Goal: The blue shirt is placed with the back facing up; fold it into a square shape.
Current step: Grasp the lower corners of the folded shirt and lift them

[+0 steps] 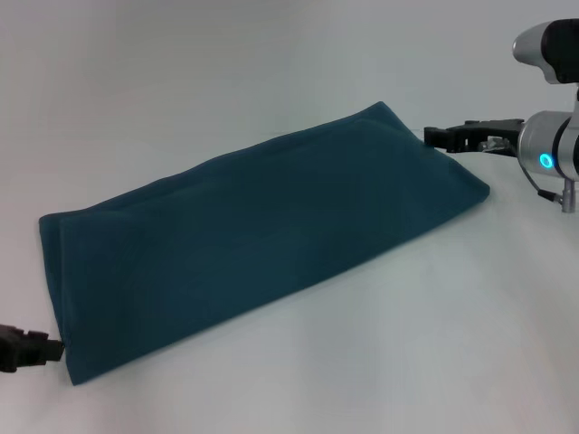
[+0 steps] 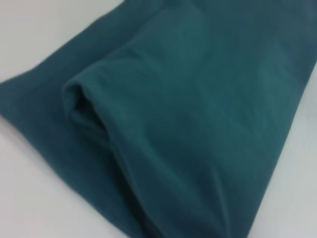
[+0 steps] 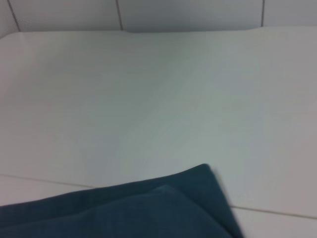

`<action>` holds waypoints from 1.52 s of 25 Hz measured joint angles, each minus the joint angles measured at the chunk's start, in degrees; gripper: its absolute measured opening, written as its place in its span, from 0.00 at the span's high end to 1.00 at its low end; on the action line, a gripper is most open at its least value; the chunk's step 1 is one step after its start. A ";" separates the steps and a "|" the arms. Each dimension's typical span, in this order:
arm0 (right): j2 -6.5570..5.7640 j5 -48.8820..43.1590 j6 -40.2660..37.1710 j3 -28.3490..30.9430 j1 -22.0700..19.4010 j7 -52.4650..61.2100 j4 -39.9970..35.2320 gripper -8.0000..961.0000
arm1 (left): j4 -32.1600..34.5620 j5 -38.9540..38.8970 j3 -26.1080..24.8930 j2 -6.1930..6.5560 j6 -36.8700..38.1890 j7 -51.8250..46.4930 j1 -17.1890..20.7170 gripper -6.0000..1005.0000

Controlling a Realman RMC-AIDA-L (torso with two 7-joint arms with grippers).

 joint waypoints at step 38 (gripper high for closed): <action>-0.04 -0.02 -2.50 -0.04 -0.32 -0.21 -0.02 0.28 | -6.51 0.50 0.35 -1.53 -10.40 3.34 0.90 0.31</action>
